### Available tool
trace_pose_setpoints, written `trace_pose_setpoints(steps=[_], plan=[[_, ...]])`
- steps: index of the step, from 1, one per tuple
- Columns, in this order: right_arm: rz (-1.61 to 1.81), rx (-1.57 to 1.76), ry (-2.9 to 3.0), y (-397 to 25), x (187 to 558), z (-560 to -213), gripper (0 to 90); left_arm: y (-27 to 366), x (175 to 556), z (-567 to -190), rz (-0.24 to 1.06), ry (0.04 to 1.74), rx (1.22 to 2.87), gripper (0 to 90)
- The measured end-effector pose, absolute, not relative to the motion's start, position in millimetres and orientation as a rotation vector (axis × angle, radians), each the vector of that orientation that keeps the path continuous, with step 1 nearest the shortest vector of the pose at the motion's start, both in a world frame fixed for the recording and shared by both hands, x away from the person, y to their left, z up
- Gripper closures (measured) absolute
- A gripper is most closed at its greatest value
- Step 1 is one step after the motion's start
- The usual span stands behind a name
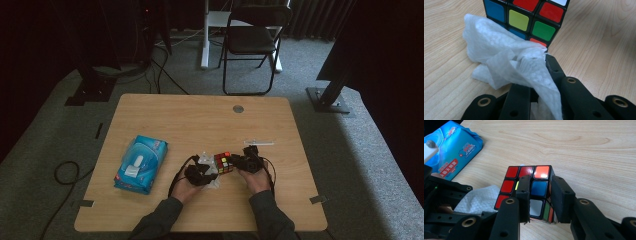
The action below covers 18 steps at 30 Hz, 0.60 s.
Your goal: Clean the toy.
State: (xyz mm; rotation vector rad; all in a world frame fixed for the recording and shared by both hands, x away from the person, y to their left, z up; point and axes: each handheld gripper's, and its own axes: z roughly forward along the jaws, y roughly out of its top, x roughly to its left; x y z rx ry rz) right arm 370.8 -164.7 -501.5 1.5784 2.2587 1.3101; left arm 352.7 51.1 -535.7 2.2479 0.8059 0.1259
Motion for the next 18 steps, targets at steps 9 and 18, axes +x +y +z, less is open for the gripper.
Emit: trace_pose_setpoints(steps=[9, 18], plan=[[1.311, 1.576, 2.258, -165.6, 371.2, -501.8, 69.7, 50.4, 355.1, -534.9, 0.130, 0.795, 2.263, 83.4], [1.308, 1.576, 2.258, -166.6, 371.3, -501.6, 69.5, 50.8, 356.2, -535.6, 0.147, 0.808, 2.252, 83.3]])
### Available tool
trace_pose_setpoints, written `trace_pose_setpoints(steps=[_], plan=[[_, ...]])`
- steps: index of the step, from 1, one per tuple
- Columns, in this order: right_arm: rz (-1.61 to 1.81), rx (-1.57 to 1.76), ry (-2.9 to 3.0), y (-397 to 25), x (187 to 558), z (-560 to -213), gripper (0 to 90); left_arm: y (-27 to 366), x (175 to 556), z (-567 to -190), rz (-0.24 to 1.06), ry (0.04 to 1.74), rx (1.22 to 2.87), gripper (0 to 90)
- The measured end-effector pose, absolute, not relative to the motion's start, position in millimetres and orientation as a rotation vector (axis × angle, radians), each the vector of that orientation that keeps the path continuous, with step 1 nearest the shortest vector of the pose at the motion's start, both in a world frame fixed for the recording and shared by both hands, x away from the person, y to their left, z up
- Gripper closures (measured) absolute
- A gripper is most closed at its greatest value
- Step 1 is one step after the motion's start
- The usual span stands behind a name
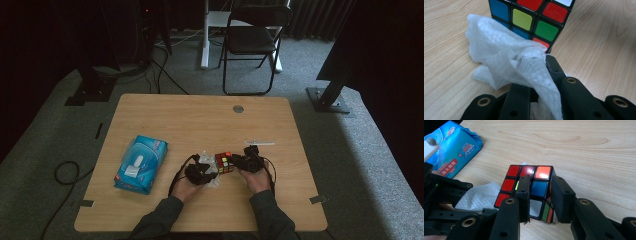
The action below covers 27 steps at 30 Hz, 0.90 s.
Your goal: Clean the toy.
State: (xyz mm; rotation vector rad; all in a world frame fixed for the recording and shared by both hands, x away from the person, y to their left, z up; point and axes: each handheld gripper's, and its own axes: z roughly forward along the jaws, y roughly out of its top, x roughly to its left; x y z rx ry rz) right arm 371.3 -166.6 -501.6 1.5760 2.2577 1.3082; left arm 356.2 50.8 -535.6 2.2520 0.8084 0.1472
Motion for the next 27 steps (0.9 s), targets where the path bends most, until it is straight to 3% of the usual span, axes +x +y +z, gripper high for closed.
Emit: trace_pose_setpoints(steps=[12, 27], plan=[[1.313, 1.571, 2.268, -166.2, 371.3, -501.8, 69.5, 57.9, 366.6, -535.6, 0.155, 0.886, 2.218, 82.4], [1.315, 1.572, 2.262, -166.1, 371.0, -502.0, 69.8, 50.3, 355.1, -534.3, 0.134, 0.779, 2.270, 79.8]])
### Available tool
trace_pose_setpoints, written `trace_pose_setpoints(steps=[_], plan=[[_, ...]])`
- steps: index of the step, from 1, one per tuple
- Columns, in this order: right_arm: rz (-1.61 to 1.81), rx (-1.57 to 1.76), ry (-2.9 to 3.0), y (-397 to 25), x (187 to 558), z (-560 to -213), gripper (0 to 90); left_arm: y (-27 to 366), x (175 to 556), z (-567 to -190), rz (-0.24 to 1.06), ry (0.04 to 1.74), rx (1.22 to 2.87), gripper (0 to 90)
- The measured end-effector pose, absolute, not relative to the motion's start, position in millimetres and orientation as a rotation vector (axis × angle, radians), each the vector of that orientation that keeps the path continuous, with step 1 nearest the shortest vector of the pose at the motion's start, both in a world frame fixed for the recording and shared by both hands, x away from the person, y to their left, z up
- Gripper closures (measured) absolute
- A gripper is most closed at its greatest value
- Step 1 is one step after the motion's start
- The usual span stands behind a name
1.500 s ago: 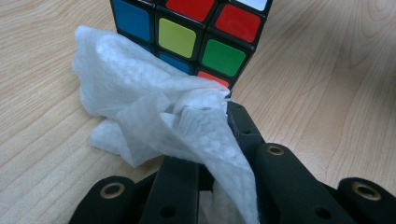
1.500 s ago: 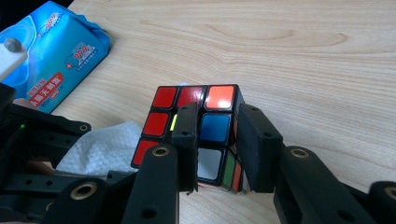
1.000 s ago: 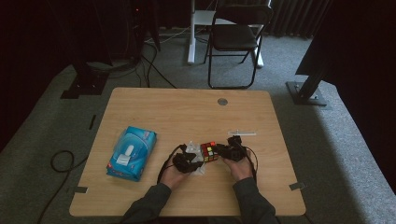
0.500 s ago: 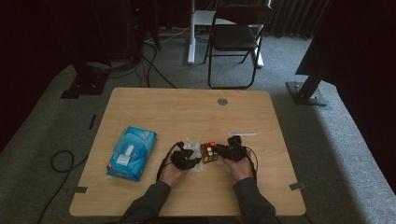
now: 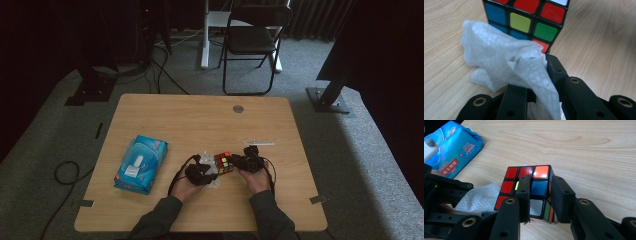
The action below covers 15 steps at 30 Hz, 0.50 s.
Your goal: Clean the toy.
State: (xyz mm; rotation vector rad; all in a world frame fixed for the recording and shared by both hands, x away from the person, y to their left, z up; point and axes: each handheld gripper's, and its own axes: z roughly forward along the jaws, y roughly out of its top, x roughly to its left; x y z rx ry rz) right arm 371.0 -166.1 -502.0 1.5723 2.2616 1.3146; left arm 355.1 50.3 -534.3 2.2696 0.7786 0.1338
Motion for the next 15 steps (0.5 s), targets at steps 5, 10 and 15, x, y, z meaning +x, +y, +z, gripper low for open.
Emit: trace_pose_setpoints(steps=[5, 10, 15], plan=[[1.317, 1.571, 2.264, -166.4, 371.2, -502.1, 69.8, 51.8, 356.5, -534.2, 0.140, 0.779, 2.271, 80.7], [1.317, 1.571, 2.265, -166.5, 371.3, -502.1, 69.8, 65.6, 363.2, -526.9, 0.181, 0.857, 2.207, 82.8], [1.316, 1.574, 2.266, -166.4, 371.6, -501.9, 69.7, 80.9, 367.1, -518.3, 0.223, 0.896, 2.175, 83.6]])
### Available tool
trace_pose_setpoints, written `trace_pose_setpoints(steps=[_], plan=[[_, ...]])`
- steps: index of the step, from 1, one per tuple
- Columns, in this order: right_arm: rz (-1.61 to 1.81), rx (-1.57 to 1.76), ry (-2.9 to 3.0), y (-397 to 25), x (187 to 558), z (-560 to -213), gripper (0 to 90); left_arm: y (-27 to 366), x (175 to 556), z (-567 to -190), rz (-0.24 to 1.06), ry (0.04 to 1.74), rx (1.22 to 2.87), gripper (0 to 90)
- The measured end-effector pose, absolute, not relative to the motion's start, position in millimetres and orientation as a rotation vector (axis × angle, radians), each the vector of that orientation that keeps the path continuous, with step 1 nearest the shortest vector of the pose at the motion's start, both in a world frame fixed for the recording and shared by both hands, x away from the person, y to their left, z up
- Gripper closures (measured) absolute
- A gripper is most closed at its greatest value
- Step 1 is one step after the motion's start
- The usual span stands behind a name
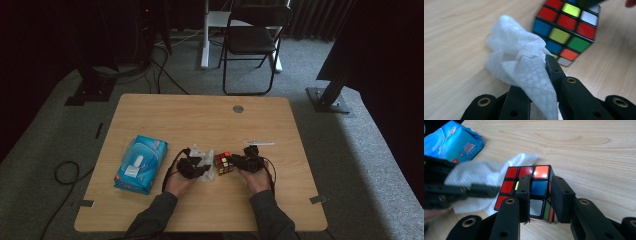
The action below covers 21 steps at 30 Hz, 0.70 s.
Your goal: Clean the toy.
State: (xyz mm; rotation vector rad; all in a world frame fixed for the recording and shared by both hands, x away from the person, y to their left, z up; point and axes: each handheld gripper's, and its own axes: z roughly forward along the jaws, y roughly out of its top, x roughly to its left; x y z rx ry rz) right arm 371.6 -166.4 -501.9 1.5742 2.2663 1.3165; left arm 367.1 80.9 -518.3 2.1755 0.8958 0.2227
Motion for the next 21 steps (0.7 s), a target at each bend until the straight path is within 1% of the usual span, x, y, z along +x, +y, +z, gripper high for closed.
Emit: trace_pose_setpoints(steps=[6, 9, 15, 21], plan=[[1.290, 1.557, 2.276, -164.9, 371.3, -499.3, 69.9, 94.3, 368.9, -518.2, 0.228, 0.934, 2.149, 83.7], [1.287, 1.538, 2.258, -163.7, 370.0, -497.8, 65.7, 99.0, 369.2, -520.1, 0.225, 0.954, 2.136, 83.7], [1.343, 1.547, 2.139, -175.7, 369.1, -488.8, 62.6, 105.4, 369.5, -521.0, 0.225, 0.966, 2.129, 83.7], [1.298, 1.615, 2.091, -188.7, 373.2, -491.6, 61.8, 107.9, 369.3, -520.2, 0.224, 0.972, 2.119, 83.6]])
